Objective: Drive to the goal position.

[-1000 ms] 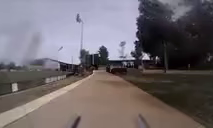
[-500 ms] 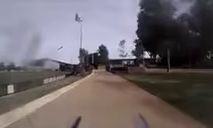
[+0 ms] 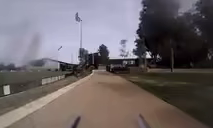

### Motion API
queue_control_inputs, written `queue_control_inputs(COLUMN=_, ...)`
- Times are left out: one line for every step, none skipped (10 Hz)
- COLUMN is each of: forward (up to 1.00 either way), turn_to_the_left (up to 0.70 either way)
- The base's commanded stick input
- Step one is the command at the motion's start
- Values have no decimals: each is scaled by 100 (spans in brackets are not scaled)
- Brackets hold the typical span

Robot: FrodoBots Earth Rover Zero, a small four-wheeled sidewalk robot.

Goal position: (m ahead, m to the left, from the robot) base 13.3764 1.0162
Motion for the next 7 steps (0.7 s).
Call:
queue_control_inputs(forward=100, turn_to_the_left=0)
queue_control_inputs(forward=100, turn_to_the_left=0)
queue_control_inputs(forward=100, turn_to_the_left=0)
queue_control_inputs(forward=100, turn_to_the_left=0)
queue_control_inputs(forward=100, turn_to_the_left=0)
queue_control_inputs(forward=100, turn_to_the_left=0)
queue_control_inputs(forward=100, turn_to_the_left=0)
